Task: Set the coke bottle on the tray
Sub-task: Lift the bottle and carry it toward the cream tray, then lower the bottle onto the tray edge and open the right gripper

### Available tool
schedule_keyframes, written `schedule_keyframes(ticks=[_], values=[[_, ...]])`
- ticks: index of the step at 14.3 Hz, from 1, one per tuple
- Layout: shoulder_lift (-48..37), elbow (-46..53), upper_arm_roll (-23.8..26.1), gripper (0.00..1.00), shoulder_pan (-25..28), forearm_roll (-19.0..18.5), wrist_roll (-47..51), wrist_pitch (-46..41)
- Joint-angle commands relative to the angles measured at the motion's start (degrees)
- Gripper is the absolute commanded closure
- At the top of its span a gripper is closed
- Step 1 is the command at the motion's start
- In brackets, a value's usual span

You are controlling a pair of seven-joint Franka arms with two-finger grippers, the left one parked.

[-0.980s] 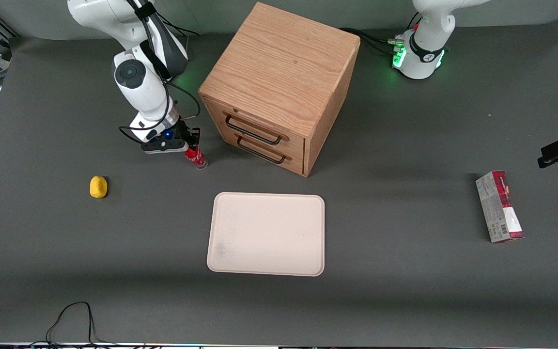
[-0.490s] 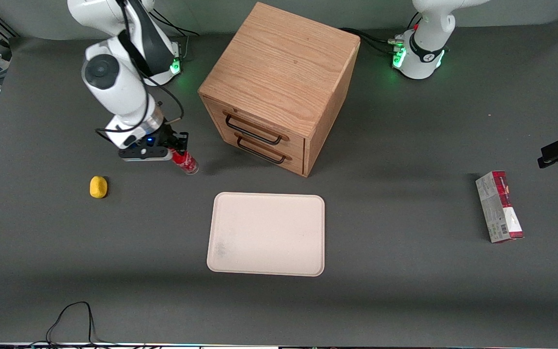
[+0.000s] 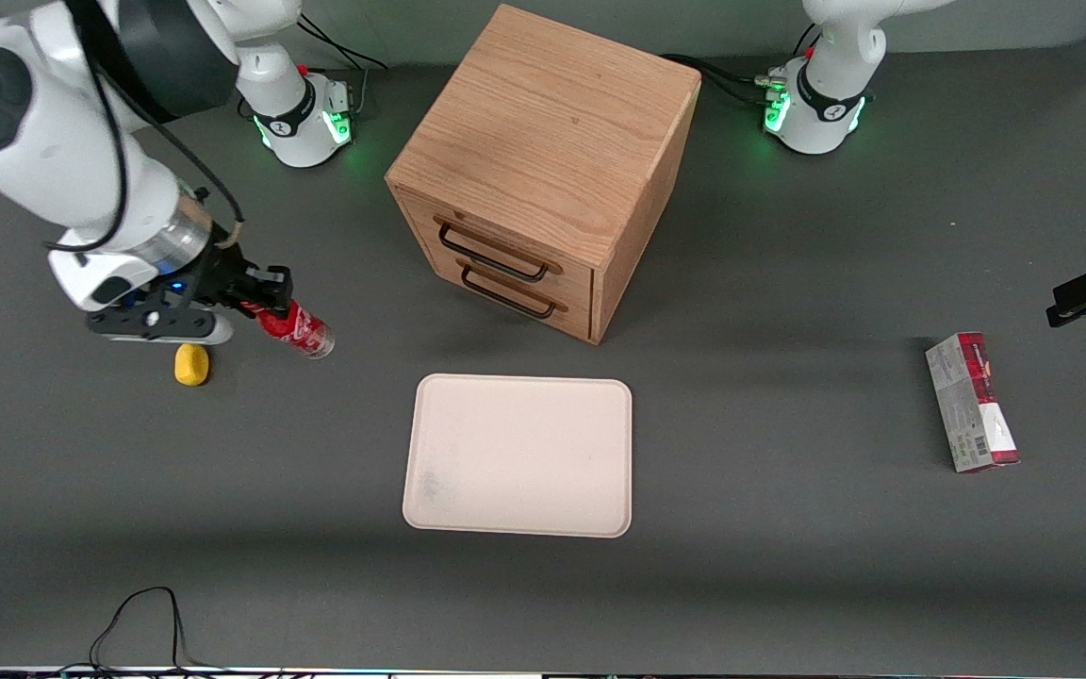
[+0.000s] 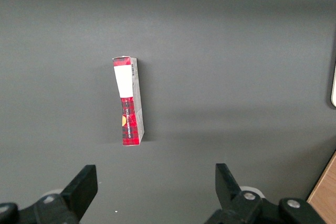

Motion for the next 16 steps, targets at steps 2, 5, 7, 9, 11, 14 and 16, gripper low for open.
schedule_keyframes(ticks=[2,5,7,9,11,14,16], values=[[15.11,26.17,1.05,1.00,0.42,-1.30,-0.62,-9.32],[21.70,31.03,5.52,1.00,0.60,-6.56,-0.62,-4.77],[25.40,30.86,6.24,1.00,0.60,-7.02,-0.62,1.90],[29.18,30.69,7.55,1.00,0.60,-7.10,-0.53,6.57],[32.69,30.07,7.56,1.00,1.03,-7.36,-0.53,11.66],[35.87,26.57,7.56,1.00,1.82,-10.43,-0.44,18.96],[38.06,24.89,7.56,1.00,2.17,-11.32,-0.53,22.13]])
